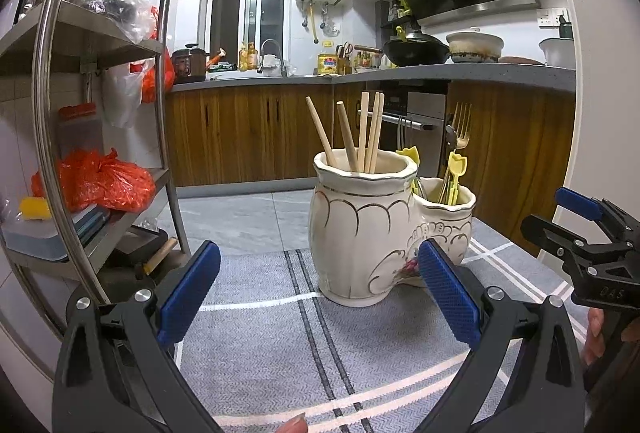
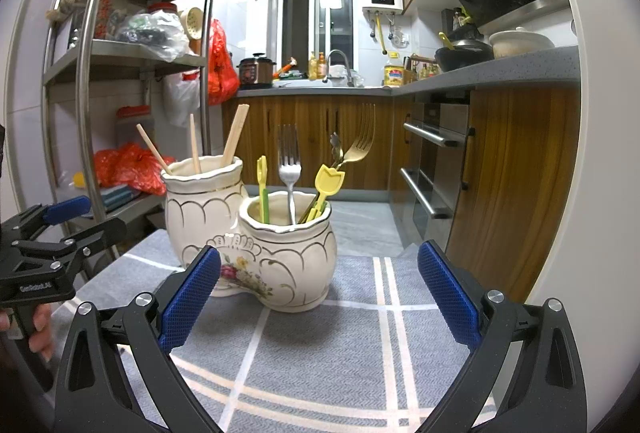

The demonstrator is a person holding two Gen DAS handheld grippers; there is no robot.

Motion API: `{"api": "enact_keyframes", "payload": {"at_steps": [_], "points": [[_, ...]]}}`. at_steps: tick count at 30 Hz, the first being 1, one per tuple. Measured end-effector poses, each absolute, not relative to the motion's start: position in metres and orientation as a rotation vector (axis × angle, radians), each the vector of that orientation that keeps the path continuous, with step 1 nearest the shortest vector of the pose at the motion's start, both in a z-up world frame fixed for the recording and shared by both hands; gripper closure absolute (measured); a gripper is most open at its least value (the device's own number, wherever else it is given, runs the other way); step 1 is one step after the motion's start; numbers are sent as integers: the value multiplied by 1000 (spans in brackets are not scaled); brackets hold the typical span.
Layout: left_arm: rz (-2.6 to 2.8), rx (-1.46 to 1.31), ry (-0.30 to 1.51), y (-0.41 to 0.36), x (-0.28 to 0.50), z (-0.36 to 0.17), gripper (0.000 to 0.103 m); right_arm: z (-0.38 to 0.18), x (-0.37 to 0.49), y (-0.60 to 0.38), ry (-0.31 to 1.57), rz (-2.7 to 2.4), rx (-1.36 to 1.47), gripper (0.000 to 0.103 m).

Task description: Organize utensils

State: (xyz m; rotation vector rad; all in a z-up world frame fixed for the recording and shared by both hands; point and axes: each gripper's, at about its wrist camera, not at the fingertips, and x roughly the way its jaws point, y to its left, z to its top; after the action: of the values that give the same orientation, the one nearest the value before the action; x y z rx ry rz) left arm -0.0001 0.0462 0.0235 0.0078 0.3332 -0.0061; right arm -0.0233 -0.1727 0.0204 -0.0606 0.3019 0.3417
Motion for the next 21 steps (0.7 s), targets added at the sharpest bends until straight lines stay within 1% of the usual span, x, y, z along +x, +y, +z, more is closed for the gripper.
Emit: {"api": "enact_keyframes", "payload": {"at_steps": [21], "points": [[0,1,335,49,1,23,5,20,-23,-172,302,342,-61,5]]}}
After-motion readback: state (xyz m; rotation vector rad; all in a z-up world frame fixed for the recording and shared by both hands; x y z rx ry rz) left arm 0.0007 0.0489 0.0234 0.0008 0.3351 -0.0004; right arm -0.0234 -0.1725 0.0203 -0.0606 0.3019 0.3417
